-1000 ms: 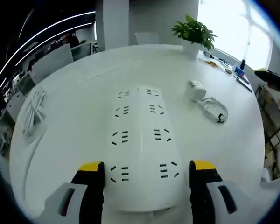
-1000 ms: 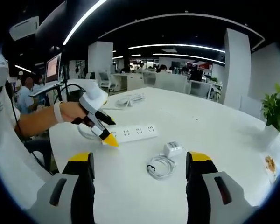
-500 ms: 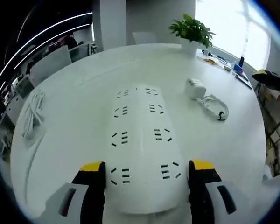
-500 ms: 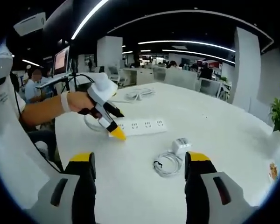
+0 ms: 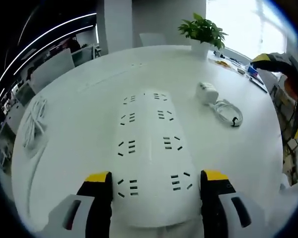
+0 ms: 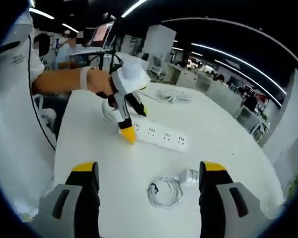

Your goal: Straighten the power strip on the desk, plug the charger into it

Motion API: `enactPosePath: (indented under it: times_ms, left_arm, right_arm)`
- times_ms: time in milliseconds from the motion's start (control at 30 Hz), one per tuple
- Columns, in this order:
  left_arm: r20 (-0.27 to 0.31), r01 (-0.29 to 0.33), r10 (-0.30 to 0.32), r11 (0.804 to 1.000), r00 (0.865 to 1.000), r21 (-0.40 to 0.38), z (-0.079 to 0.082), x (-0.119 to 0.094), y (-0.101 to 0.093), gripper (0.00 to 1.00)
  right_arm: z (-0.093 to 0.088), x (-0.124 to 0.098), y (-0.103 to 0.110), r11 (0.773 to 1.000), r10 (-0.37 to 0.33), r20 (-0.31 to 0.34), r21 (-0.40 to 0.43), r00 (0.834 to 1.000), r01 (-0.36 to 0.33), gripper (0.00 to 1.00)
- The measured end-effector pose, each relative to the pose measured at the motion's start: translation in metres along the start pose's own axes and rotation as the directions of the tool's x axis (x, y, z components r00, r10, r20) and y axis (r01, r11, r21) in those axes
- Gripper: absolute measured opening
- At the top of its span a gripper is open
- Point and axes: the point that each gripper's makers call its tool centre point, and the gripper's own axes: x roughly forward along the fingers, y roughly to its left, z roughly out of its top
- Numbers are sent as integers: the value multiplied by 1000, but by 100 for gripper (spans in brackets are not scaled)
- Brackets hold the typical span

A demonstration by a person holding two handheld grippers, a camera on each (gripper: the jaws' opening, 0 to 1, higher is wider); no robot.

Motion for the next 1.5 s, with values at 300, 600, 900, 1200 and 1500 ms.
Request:
enactPosePath:
  times_ms: [300, 600, 900, 1200, 1500]
  left_arm:
    - [6, 1, -1, 1000, 1000, -1, -1, -1, -2, 73]
    - [4, 0, 0, 1000, 1000, 1, -2, -1, -4, 73]
    - [1, 1, -1, 1000, 1000, 2, -3, -2, -6, 73]
    - [-6, -1, 2, 1000, 1000, 4, -4, -2, -5, 73]
    - [-7, -2, 2, 1000, 1000, 6, -3, -2, -4, 73]
  right_arm:
    - [2, 39, -17, 976, 102, -94, -182, 990, -118, 83]
    - [21, 70, -40, 941, 169, -134, -273, 976, -200, 84]
    - [15, 109, -55, 868, 226, -267, -382, 937, -318, 87]
    - [4, 144, -58, 787, 306, -382, -414, 872, -458, 89]
    - [-1, 172, -69, 725, 320, -462, -443, 827, -527, 84]
